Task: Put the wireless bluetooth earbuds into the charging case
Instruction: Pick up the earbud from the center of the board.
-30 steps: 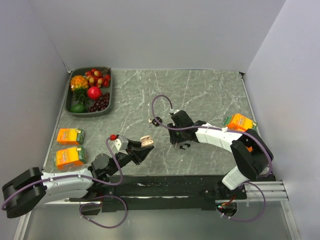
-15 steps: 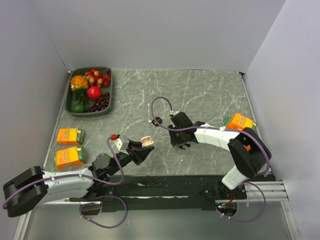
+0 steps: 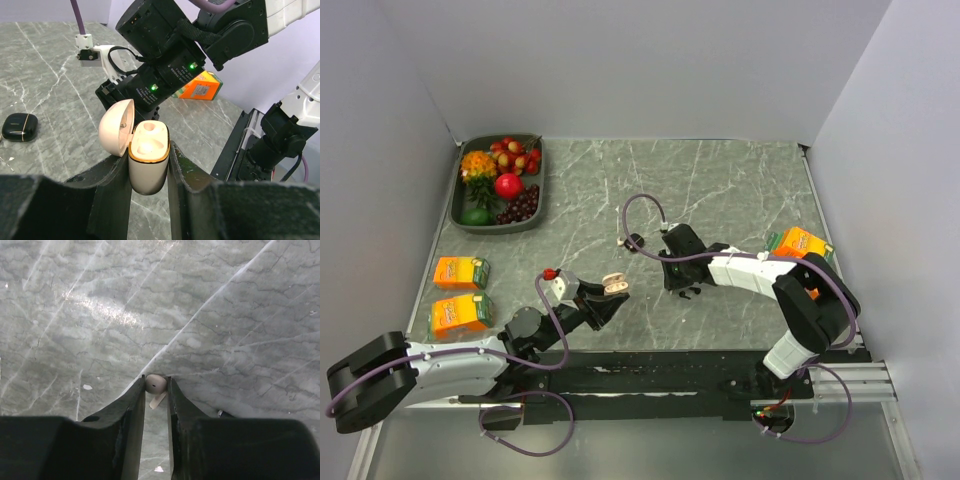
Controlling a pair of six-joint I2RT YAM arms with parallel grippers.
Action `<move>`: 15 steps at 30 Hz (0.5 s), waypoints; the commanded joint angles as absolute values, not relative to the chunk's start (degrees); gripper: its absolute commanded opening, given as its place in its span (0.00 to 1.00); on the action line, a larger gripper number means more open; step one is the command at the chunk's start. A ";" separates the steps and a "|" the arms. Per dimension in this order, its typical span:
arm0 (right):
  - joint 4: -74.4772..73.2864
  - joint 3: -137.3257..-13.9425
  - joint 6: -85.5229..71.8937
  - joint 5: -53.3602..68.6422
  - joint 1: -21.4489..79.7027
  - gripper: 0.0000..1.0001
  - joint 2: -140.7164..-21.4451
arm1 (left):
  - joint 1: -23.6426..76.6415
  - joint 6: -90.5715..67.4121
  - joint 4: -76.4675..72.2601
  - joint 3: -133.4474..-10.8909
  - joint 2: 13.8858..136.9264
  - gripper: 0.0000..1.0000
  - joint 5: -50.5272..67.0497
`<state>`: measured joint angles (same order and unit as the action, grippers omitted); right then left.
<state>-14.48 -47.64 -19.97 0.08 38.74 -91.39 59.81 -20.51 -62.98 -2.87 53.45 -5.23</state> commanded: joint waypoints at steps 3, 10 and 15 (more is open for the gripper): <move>-13.89 -46.76 -20.39 0.35 38.58 0.14 -91.76 | 60.03 -20.92 -65.83 -1.14 52.73 0.01 -4.48; -12.83 -43.86 -22.41 -4.48 38.76 0.00 -78.51 | 60.03 -20.04 -66.09 -1.32 53.00 0.01 -4.75; -12.92 -44.03 -21.97 -8.43 38.93 0.00 -66.20 | 60.03 -19.07 -66.35 -2.11 53.87 0.01 -4.83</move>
